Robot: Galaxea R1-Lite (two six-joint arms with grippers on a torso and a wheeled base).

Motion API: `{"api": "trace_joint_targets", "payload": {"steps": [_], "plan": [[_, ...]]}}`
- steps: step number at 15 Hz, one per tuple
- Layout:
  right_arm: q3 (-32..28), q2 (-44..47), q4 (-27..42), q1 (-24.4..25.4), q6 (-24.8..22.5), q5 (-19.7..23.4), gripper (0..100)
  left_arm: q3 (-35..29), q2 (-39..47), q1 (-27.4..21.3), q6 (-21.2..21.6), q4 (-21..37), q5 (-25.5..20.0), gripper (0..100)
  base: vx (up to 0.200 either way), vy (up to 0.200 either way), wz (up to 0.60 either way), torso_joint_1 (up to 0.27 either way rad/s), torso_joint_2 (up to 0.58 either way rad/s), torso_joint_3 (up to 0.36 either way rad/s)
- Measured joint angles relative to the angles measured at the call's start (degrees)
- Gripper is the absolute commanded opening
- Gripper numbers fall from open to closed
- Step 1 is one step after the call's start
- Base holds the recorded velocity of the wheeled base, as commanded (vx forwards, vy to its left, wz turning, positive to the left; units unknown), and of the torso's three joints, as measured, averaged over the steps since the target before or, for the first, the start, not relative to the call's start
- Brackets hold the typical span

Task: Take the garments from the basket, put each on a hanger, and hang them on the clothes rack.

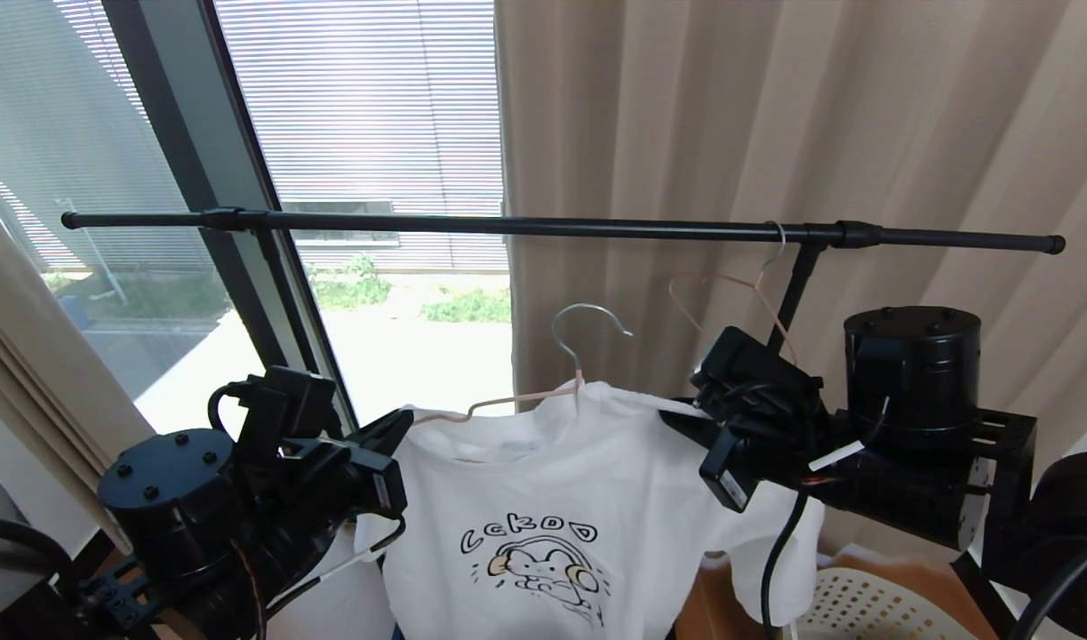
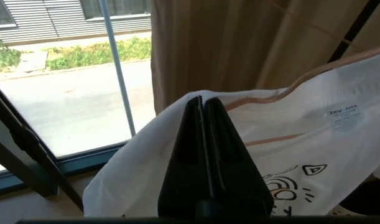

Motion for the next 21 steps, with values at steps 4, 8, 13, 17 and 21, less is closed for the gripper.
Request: {"api": "trace_joint_targets", "payload": {"steps": [4,8,13,17,21], "plan": [[-0.7,1.7,-1.6,1.4,1.9,-2.1,0,1.0,-1.6,-3.0,0.6,0.0,0.3,0,0.000,0.000,0.00,0.000,0.00,0.000],[-0.6,3.8,-4.9,3.4,3.7,-3.8,0,1.9,-3.2,-5.7,1.5,0.0,0.4,0,0.000,0.000,0.00,0.000,0.00,0.000],[-0.9,7.6,-5.0,6.7,5.9,-4.0,0,2.6,-4.3,-8.0,1.5,0.0,0.4,0,0.000,0.000,0.00,0.000,0.00,0.000],[-1.4,11.6,-7.8,8.7,7.5,-4.1,0,2.9,-5.7,-10.1,1.4,0.0,0.2,0,0.000,0.000,0.00,0.000,0.00,0.000],[-1.6,15.8,-14.3,9.7,10.6,-4.4,0,3.4,-7.6,-13.2,1.3,0.0,0.0,0,0.000,0.000,0.00,0.000,0.00,0.000]]}}
